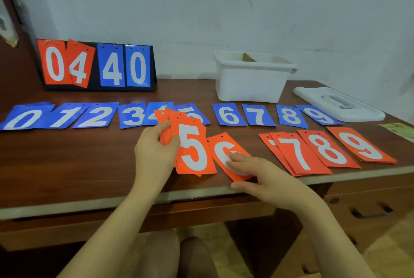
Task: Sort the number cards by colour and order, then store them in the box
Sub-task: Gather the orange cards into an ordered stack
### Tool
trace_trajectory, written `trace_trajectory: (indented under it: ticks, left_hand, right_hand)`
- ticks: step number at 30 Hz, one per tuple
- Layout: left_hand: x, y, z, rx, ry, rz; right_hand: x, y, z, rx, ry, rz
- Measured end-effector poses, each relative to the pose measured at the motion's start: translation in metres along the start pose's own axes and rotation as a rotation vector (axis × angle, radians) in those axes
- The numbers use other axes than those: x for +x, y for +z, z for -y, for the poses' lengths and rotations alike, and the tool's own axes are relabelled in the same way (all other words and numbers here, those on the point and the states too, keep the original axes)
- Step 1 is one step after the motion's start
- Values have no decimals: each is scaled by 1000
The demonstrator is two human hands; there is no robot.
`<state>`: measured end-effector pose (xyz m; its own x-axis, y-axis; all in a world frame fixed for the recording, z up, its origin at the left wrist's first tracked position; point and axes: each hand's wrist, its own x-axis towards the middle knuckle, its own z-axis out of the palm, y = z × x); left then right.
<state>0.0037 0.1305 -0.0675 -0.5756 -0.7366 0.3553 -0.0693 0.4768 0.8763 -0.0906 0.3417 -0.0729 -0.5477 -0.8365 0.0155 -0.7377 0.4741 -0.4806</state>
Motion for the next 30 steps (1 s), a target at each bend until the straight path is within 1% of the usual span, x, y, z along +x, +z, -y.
trace_trajectory:
  ticks: [1, 2, 3, 6, 7, 8, 10, 12, 13, 14, 17, 18, 19, 20, 21, 22, 23, 24, 25, 26, 27, 28, 29, 30]
  left_hand:
    - [0, -1, 1, 6, 2, 0]
    - [0, -2, 2, 14, 4, 3]
    - [0, -3, 3, 25, 4, 10]
    - [1, -2, 5, 64, -1, 33]
    - [1, 0, 5, 66, -2, 40]
    - [2, 2, 5, 61, 1, 45]
    - [4, 6, 3, 39, -2, 48]
    - [6, 9, 3, 15, -26, 48]
    - [6, 11, 3, -1, -37, 52]
    - [6, 12, 2, -25, -49, 57]
    - [4, 20, -1, -149, -96, 58]
    - [3, 22, -3, -171, -109, 62]
    - [2, 24, -4, -165, -113, 71]
    - [2, 25, -4, -146, -107, 82]
    - [2, 27, -3, -131, -101, 92]
    - [1, 28, -4, -114, -97, 101]
    - [1, 29, -5, -95, -90, 106]
    - [1, 31, -6, -81, -80, 108]
    - [1, 34, -7, -73, -66, 108]
    - [1, 38, -10, -69, -50, 113]
    - [0, 42, -12, -68, -35, 122]
    - [-1, 47, -15, -71, -24, 132]
    - [-2, 51, -16, -73, -18, 139]
    - [-3, 54, -18, -68, -13, 141]
  right_hand:
    - [0, 1, 0, 35, -26, -35]
    - [0, 3, 1, 92, -55, -111]
    - [1, 6, 3, 150, -72, -235]
    - [15, 16, 17, 227, -20, -743]
    - [21, 20, 24, 237, -10, -871]
    - [28, 23, 31, 221, -17, -951]
    - [37, 28, 41, 175, -26, -1021]
    - [40, 28, 45, 221, -14, -1090]
    - [40, 27, 45, 234, -42, -1094]
    - [39, 26, 47, 209, -92, -1033]
    - [36, 32, 50, 3, -254, -665]
    - [34, 34, 48, 5, -268, -564]
    - [31, 34, 46, 62, -264, -498]
    - [27, 32, 43, 119, -256, -484]
    - [22, 29, 35, 143, -243, -520]
    - [16, 24, 27, 124, -215, -591]
    - [11, 18, 19, 78, -158, -678]
    - [7, 10, 8, 7, -55, -764]
    - [4, 0, -3, -82, 90, -807]
    - [1, -10, -14, -168, 270, -783]
    - [-2, -17, -24, -226, 442, -688]
    - [-4, -20, -32, -261, 561, -552]
    - [-6, -21, -38, -280, 613, -422]
    - [-8, -19, -41, -287, 617, -328]
